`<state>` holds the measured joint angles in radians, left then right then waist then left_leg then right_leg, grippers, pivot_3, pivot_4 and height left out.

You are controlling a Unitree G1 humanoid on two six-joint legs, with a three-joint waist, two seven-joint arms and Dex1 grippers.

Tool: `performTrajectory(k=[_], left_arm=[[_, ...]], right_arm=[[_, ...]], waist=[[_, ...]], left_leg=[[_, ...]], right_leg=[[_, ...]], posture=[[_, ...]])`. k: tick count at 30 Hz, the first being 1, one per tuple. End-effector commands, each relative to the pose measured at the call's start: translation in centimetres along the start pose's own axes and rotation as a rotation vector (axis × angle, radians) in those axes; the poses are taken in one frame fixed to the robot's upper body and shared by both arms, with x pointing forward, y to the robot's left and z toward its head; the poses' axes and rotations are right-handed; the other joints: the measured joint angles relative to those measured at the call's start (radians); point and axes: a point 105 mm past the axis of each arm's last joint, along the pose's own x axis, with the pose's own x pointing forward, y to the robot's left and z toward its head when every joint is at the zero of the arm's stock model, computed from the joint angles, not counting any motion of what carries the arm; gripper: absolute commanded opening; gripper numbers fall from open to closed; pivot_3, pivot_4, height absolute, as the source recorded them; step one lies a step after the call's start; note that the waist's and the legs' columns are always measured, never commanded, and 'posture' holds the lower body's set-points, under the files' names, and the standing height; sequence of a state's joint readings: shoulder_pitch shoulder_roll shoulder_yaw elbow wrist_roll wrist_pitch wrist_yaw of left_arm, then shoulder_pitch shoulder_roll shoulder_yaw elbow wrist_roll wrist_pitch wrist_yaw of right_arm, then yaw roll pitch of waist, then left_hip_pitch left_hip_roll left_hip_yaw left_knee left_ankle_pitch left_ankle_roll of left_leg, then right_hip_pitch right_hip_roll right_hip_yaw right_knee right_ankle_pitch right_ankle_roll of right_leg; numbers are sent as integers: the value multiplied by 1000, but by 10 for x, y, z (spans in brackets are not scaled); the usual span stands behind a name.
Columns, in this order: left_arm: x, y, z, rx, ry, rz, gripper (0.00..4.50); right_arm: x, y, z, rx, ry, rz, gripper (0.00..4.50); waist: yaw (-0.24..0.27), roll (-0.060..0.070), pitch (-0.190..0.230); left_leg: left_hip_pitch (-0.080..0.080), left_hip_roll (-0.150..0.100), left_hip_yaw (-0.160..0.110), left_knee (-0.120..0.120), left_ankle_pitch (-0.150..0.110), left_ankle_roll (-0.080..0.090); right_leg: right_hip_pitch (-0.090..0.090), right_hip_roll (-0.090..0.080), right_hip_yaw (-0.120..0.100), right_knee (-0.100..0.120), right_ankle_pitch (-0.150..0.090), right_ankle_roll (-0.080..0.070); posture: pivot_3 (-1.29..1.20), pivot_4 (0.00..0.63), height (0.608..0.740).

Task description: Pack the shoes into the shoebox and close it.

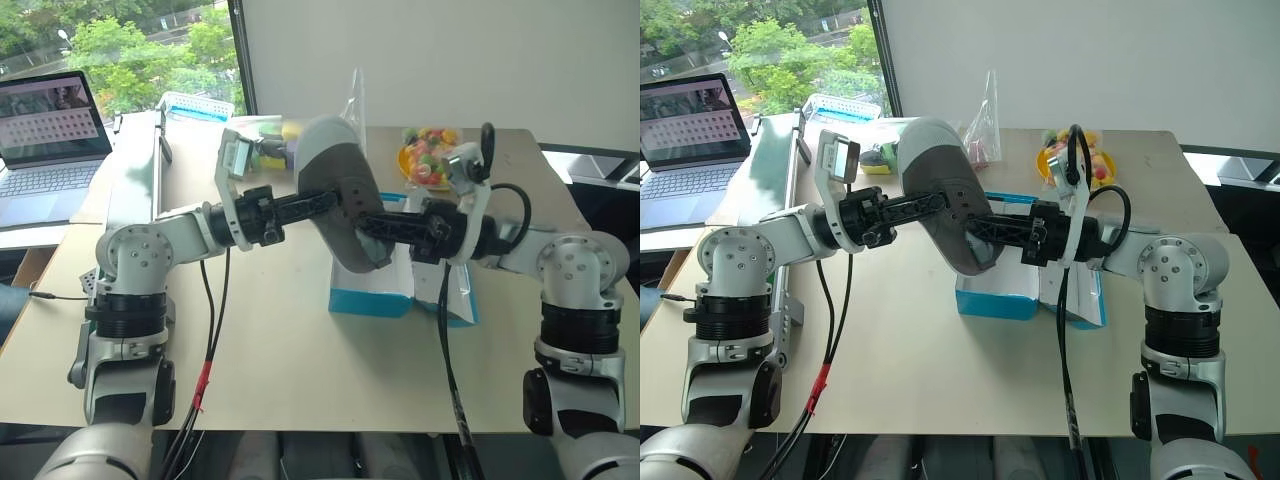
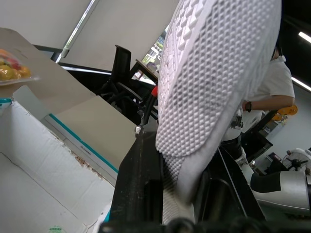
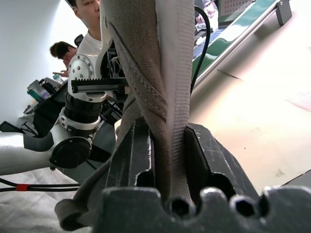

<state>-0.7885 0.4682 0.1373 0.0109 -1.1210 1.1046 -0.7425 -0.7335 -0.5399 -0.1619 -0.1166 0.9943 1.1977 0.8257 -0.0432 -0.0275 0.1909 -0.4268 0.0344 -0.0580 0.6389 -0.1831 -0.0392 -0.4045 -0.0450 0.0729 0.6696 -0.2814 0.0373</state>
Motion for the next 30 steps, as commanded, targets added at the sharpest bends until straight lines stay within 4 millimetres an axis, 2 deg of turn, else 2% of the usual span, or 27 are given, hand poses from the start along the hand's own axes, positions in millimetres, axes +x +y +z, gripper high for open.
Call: performTrajectory(k=[1,5,9,11,13,16,20,24,27,29,30], left_arm=[[-4,-17,18,36,-35,-44,1267],[-15,-20,20,95,17,0,2596],[-36,-12,30,250,89,163,2603],[-46,-4,37,337,117,284,2603],[-53,-3,44,397,126,368,2603],[-60,2,41,490,178,481,2603],[-47,6,16,528,227,504,2603],[-35,6,-6,516,241,480,2603],[-27,10,-11,491,221,478,2603],[-21,13,-14,489,223,476,2603],[-24,16,-13,485,224,476,2603]], right_arm=[[3,13,2,-25,-18,62,418],[4,12,0,-19,-32,54,353],[6,-2,2,-22,-54,-45,332],[7,-19,5,-33,-64,-163,323],[4,-44,13,-22,-84,-337,314],[1,-70,18,-32,-77,-554,306],[-7,-90,19,-108,0,-777,305],[-14,-96,17,-130,66,-941,305],[-25,-95,10,-125,87,-1015,305],[-39,-94,2,-122,115,-1077,305],[-39,-94,-3,-119,132,-1103,305]], waist=[[-1,0,0],[-2,0,0],[-5,0,0],[-2,0,0],[-1,0,0],[1,0,0],[8,0,0],[6,0,0],[6,0,0],[6,0,0],[6,0,0]], left_leg=[[0,0,0,0,0,0],[0,0,0,0,0,0],[1,0,0,0,0,0],[1,0,0,0,0,0],[1,0,0,0,0,0],[0,0,1,0,0,0],[-1,0,0,-4,0,0],[-6,0,1,-5,0,0],[-13,0,1,-4,1,-2],[-13,0,1,-4,1,-2],[-13,0,1,-4,1,-2]], right_leg=[[0,0,0,0,0,0],[0,0,0,0,0,0],[0,0,0,1,0,0],[0,0,0,1,0,0],[0,0,0,1,0,0],[-1,0,1,1,0,0],[-2,0,0,-2,0,0],[-7,-1,1,-4,0,0],[-17,-1,2,4,0,-1],[-17,-1,1,4,0,-1],[-17,-1,2,5,0,-1]], posture=[[0,150,740],[0,150,740],[0,150,740],[0,150,740],[0,150,740],[0,150,740],[0,150,740],[0,150,740],[0,150,740],[0,150,740],[0,150,740]])
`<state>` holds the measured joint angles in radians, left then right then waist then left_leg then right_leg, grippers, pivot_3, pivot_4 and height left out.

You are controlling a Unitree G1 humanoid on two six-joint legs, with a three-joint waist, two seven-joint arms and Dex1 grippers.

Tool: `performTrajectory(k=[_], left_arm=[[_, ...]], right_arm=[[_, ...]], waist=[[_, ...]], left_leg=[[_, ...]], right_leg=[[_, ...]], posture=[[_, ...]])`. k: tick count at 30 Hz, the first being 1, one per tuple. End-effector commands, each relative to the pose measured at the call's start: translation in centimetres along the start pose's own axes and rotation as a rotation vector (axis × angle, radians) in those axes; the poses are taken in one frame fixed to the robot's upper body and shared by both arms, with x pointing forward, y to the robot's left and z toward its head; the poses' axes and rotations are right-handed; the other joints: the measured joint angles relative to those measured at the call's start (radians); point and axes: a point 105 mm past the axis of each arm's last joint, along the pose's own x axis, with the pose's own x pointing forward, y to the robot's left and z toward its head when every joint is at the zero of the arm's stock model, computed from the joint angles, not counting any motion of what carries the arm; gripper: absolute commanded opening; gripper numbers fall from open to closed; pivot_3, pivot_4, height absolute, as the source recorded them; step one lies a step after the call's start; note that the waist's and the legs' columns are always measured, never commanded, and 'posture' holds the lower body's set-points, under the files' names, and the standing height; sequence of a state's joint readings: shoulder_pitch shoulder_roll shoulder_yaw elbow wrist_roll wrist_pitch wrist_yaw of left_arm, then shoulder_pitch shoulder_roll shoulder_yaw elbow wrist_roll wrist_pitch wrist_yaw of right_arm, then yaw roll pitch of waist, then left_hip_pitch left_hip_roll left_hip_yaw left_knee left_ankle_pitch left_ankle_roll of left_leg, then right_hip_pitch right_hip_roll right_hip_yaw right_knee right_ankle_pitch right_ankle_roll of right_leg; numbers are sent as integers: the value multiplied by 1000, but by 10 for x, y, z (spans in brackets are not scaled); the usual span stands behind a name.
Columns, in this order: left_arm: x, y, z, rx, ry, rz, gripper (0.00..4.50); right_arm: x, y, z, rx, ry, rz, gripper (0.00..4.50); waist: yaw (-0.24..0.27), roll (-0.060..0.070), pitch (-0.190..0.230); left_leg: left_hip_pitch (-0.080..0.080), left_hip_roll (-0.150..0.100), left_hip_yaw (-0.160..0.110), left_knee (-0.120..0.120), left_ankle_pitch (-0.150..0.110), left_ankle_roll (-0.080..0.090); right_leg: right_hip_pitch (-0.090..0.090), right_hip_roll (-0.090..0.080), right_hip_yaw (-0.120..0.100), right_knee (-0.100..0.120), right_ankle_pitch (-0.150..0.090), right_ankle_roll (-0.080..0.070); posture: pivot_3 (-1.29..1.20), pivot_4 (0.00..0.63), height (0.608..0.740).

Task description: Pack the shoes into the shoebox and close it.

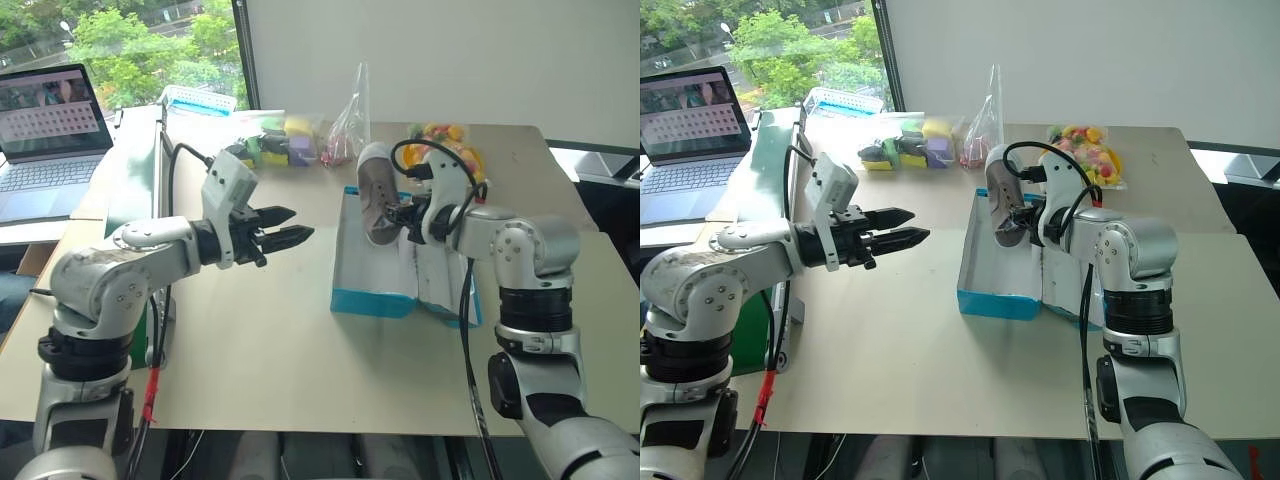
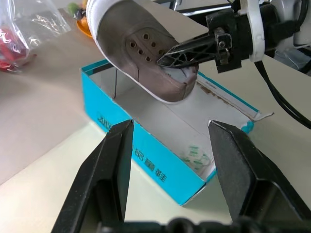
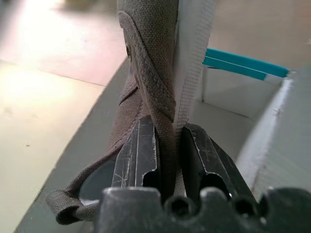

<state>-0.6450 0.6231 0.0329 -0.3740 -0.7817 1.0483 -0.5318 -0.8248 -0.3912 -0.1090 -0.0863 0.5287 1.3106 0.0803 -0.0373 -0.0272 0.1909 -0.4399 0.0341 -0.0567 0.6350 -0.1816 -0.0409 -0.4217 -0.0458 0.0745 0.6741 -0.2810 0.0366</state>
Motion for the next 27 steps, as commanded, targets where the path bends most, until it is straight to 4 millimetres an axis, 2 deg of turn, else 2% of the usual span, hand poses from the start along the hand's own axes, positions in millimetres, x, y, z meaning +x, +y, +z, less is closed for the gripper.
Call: performTrajectory(k=[1,5,8,11,18,23,25,27], left_arm=[[2,5,6,30,-28,8,2603],[12,1,2,29,-19,0,2603],[13,0,-4,17,-10,-21,2603],[17,-4,-4,23,-5,-28,2603],[17,-6,-2,67,16,-37,2603],[14,-4,-1,78,19,-24,2603],[14,-4,0,80,16,-20,2603],[16,-4,2,85,14,-25,2603]], right_arm=[[-16,-12,-2,-11,-15,-114,305],[-25,-20,-20,-13,27,-181,305],[-22,-4,-45,3,78,-206,305],[-24,-6,-61,-2,114,-236,305],[-17,-21,-74,-39,146,-287,305],[-4,-32,-78,-77,145,-325,305],[-3,-32,-76,-84,130,-323,1281],[-3,-31,-68,-112,105,-324,1874]], waist=[[0,0,0],[-2,0,0],[-7,0,0],[-9,0,0],[-6,0,0],[-8,0,-1],[-8,-1,-1],[-8,-1,-1]], left_leg=[[0,0,0,0,0,0],[0,0,0,1,0,0],[0,0,0,1,0,1],[0,0,0,1,0,0],[1,0,0,7,1,1],[1,0,0,7,1,2],[2,0,0,7,1,2],[3,0,0,7,1,2]], right_leg=[[0,0,0,0,0,0],[0,0,0,1,0,0],[0,0,0,1,0,0],[-1,0,0,4,0,0],[1,1,0,5,0,0],[1,1,0,6,0,0],[2,1,0,6,0,0],[3,1,1,6,0,0]], posture=[[0,150,740],[0,150,740],[0,150,740],[0,150,740],[0,150,740],[0,150,740],[0,150,740],[0,150,740]])
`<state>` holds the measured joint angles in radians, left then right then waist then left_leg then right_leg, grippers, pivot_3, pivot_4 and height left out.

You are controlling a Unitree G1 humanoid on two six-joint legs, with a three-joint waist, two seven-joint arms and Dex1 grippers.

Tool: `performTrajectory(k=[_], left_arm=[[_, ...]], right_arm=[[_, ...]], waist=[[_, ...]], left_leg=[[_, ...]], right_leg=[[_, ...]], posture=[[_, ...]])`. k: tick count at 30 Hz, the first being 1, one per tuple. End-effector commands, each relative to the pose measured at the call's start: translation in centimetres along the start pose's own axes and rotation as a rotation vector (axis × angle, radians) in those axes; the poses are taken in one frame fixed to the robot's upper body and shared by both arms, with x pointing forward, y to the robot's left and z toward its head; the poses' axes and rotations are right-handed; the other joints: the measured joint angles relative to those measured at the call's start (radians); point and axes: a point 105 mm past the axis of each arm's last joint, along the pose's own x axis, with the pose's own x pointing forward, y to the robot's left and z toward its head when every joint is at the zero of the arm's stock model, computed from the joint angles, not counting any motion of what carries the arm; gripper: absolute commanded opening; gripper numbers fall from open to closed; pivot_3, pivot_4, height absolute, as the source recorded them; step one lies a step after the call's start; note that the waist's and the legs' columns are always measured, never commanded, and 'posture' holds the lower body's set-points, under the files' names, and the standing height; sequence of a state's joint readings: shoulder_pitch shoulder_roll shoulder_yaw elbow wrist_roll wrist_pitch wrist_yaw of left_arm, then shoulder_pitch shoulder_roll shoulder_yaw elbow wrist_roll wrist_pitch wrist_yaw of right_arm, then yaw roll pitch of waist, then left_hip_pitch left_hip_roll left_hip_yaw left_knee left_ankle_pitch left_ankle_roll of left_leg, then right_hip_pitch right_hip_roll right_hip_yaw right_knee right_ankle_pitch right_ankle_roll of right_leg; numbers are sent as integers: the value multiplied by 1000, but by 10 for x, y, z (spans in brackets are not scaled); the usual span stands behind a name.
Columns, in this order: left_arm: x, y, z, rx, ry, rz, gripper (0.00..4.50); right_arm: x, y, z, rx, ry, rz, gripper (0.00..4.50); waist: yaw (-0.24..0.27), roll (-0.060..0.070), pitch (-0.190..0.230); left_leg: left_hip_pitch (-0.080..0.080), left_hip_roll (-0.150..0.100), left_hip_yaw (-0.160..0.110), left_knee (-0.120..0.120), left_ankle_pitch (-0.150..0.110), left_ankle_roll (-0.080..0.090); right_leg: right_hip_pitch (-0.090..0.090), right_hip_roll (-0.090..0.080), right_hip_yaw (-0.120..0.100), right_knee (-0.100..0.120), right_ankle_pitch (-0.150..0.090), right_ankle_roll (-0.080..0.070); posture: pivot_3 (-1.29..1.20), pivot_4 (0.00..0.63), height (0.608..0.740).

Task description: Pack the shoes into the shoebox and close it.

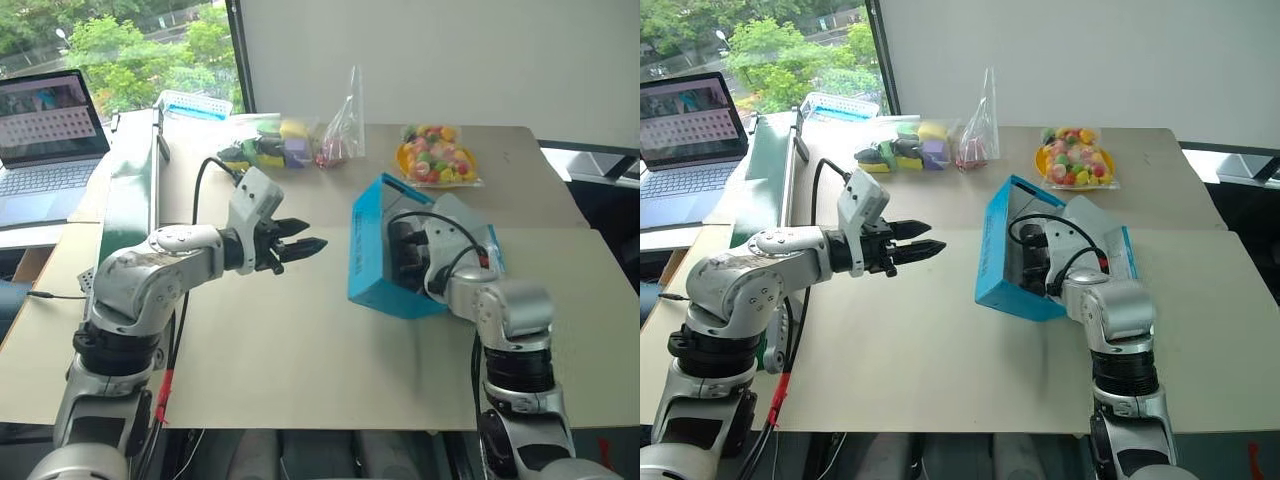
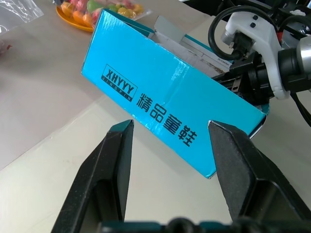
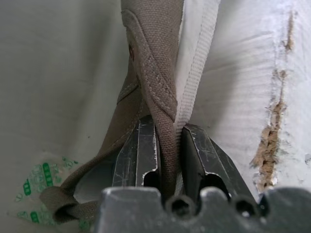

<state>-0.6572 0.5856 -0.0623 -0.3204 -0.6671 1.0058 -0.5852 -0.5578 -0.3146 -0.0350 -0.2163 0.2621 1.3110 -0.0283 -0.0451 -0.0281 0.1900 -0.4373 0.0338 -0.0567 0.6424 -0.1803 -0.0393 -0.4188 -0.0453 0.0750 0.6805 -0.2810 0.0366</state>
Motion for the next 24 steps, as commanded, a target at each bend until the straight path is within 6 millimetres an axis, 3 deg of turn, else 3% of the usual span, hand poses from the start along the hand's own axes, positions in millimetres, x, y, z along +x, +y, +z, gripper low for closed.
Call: performTrajectory(k=[1,8,12,17,24], left_arm=[[-2,-2,19,67,-42,-4,2603],[2,2,22,85,-42,-18,2603],[7,0,21,93,-44,-39,2603],[4,6,18,108,-31,-16,2603],[-10,17,11,117,-1,71,2603]], right_arm=[[-5,-6,19,-40,-78,-33,2225],[-25,-8,51,-85,-158,-45,4487],[-50,-13,82,-203,-219,-87,4487],[-74,-7,113,-207,-298,-46,4487],[-75,0,129,-249,-348,23,4487]], waist=[[0,0,0],[1,0,0],[1,1,0],[-2,0,0],[1,1,0]], left_leg=[[0,0,0,0,0,0],[0,0,0,0,0,0],[-1,0,0,0,0,0],[-1,0,0,0,0,0],[-1,0,0,0,0,0]], right_leg=[[0,0,0,0,0,0],[-1,0,0,0,0,0],[-1,0,0,1,0,0],[-1,0,0,1,0,0],[-1,0,0,0,0,0]], posture=[[0,150,740],[0,150,740],[0,150,740],[0,150,740],[0,150,740]])
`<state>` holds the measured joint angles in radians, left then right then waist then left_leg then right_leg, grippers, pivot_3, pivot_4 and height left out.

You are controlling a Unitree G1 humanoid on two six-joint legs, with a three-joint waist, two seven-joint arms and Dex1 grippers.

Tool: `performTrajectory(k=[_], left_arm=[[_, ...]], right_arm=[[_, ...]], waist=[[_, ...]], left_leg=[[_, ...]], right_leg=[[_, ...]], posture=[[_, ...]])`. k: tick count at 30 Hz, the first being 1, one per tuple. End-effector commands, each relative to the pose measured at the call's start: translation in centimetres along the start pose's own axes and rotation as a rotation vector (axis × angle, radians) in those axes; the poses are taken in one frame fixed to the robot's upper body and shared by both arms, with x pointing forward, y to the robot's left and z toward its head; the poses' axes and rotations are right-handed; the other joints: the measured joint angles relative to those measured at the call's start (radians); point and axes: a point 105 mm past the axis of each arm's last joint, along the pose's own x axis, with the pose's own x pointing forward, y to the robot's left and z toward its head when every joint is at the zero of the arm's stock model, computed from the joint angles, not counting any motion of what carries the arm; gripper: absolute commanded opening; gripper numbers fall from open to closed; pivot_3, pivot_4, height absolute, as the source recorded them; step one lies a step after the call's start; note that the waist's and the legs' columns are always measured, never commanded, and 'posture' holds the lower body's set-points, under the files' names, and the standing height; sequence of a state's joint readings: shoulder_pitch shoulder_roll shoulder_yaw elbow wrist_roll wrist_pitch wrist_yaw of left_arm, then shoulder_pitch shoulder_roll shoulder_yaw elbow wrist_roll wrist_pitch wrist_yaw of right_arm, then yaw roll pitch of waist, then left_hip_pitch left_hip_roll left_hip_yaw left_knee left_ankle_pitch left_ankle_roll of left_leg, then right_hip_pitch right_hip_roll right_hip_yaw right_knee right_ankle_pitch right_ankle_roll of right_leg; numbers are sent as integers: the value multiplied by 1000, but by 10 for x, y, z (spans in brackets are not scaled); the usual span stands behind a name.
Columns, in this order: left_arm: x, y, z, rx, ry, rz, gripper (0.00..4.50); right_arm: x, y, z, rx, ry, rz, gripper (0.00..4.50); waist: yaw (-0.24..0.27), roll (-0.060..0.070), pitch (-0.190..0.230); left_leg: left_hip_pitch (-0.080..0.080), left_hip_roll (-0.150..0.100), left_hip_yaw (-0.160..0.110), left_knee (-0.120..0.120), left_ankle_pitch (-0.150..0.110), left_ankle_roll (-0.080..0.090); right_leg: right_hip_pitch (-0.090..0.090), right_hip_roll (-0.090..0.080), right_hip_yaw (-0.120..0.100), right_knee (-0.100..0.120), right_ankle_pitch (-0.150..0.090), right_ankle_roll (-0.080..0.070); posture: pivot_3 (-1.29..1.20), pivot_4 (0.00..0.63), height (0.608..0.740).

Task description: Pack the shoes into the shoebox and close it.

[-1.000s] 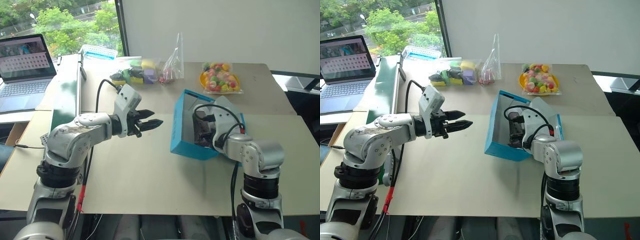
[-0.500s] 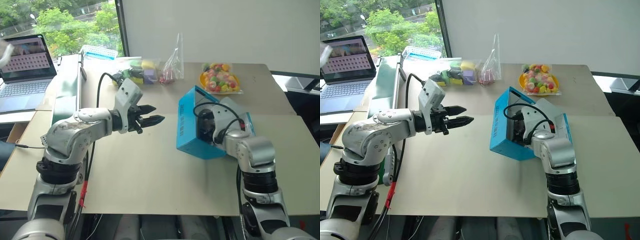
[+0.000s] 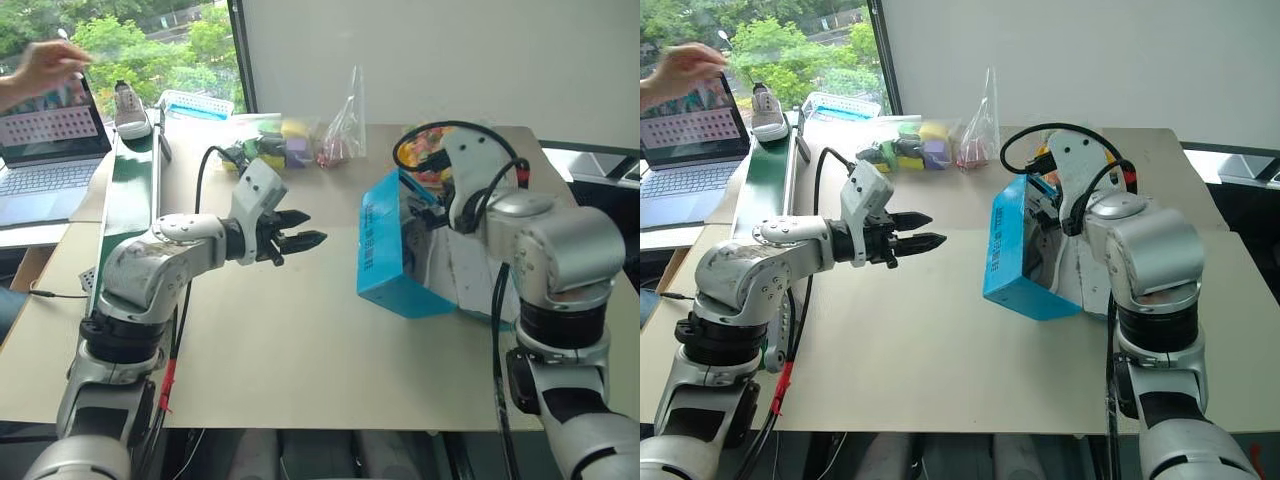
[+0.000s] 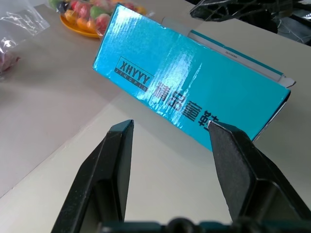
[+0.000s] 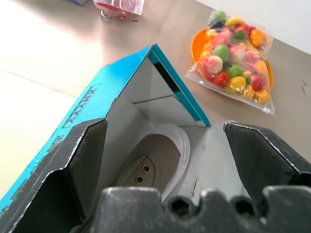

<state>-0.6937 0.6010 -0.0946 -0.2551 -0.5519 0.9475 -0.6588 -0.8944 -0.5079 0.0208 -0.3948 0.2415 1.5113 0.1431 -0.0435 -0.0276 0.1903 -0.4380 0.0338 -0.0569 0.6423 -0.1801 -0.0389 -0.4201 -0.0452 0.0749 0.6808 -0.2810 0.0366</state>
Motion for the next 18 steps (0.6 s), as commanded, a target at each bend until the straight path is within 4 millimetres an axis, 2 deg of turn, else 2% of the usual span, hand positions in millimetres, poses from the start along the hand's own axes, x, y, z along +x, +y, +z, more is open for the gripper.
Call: performTrajectory(k=[1,2,4,6,8,11,15,18], left_arm=[[-14,6,9,45,-27,58,2603],[-17,9,8,42,-26,70,2603],[-28,17,9,43,-21,143,2603],[-38,27,11,32,-27,233,2603],[-48,37,11,26,-20,332,2603],[-64,52,6,10,1,493,2603],[-96,75,-4,-45,12,801,2603],[-124,85,-18,-104,20,1038,2603]], right_arm=[[-2,1,21,-12,-89,20,4487],[0,5,24,-12,-94,27,4487],[2,21,41,22,-173,140,4487],[-1,41,60,94,-274,308,4487],[-10,60,72,142,-346,501,4487],[-18,74,76,131,-399,683,4487],[-29,87,79,137,-455,912,4487],[-41,108,70,93,-470,1127,4487]], waist=[[0,0,0],[-1,0,0],[-7,0,0],[-17,0,0],[-20,0,0],[-16,0,0],[-7,0,0],[-4,0,0]], left_leg=[[0,0,0,0,0,0],[0,0,0,0,0,0],[0,0,0,0,0,0],[0,1,0,0,0,0],[0,1,0,0,0,0],[0,0,0,0,0,0],[0,0,-1,0,0,0],[0,0,-1,0,0,0]], right_leg=[[0,0,0,0,0,0],[0,0,0,0,0,0],[0,0,0,0,0,0],[-1,1,1,1,0,0],[-1,1,0,2,0,0],[0,0,0,1,0,0],[0,0,-1,1,0,0],[0,0,-1,1,0,0]], posture=[[0,150,740],[0,150,740],[0,150,740],[0,150,740],[0,150,740],[0,150,740],[0,150,740],[0,150,740]])
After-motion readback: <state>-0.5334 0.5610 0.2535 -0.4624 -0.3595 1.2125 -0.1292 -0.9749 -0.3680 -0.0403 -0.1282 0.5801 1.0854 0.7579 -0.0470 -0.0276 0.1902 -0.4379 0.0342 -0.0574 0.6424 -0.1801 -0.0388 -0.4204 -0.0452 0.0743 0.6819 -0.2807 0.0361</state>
